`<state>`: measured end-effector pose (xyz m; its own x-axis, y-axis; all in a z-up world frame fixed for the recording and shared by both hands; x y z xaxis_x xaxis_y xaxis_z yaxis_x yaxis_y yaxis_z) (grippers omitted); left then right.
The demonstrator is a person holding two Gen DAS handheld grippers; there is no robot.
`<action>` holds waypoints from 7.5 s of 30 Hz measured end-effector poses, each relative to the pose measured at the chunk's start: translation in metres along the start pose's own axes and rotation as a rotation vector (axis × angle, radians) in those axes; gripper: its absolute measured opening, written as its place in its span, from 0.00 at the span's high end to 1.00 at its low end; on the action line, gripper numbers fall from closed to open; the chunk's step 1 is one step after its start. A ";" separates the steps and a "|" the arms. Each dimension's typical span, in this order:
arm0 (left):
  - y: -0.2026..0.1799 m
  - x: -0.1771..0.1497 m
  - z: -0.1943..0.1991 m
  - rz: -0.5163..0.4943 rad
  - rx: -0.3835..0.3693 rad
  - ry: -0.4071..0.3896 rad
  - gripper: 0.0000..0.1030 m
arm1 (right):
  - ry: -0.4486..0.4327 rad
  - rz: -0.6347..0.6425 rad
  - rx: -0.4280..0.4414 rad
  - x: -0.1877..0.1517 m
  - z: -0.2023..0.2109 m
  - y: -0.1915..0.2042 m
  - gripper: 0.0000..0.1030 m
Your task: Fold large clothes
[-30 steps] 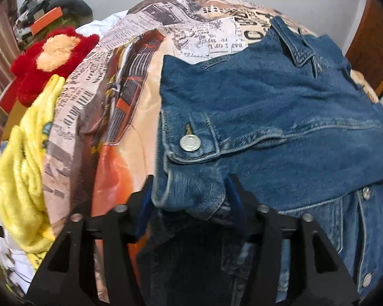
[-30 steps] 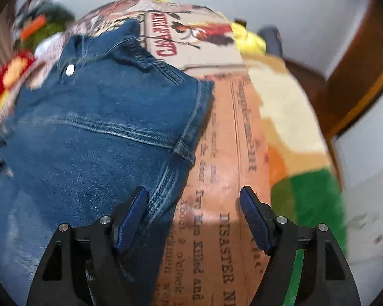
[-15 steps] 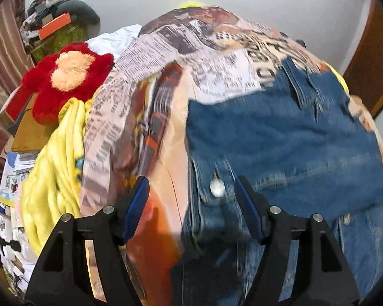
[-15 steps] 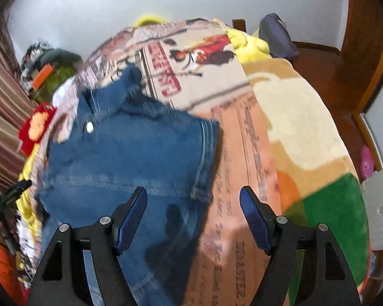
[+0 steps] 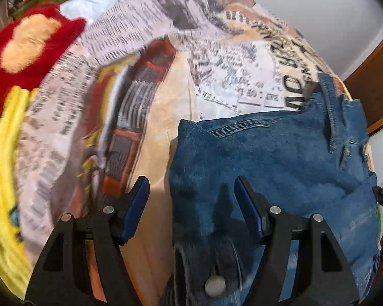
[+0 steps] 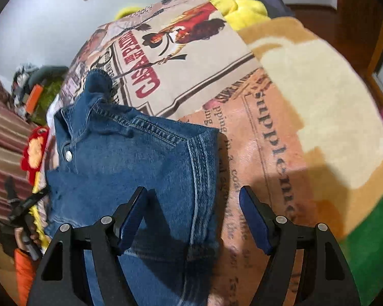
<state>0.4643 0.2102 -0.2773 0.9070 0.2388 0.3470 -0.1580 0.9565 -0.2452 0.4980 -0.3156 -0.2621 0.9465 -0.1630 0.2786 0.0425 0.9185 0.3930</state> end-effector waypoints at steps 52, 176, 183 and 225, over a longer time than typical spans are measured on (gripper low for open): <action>0.040 0.036 0.004 0.031 0.239 -0.132 0.87 | -0.138 0.309 -0.217 0.118 -0.056 0.095 0.24; -0.029 -0.024 0.211 0.049 0.083 -0.508 0.93 | -0.403 0.450 -0.012 0.026 0.136 0.188 0.92; -0.014 0.038 0.121 0.084 0.121 -0.372 0.93 | -0.357 0.424 -0.130 0.094 0.070 0.191 0.93; 0.003 -0.019 0.045 -0.146 0.219 -0.075 0.18 | -0.139 0.637 -0.538 0.032 -0.041 0.120 0.53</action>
<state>0.4292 0.2159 -0.2433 0.8961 0.0994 0.4326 -0.1157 0.9932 0.0114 0.5466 -0.1960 -0.2425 0.7946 0.4340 0.4245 -0.3065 0.8904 -0.3366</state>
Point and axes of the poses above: each gripper's, at about its wrist camera, not at the fingertips, and z roughly against the way its jaws point, y to its left, x to its top, the point moved 2 cm from there along -z, roughly the way its jaws point, and after that the axes turned 3 degrees about y, right-handed, at the moved point
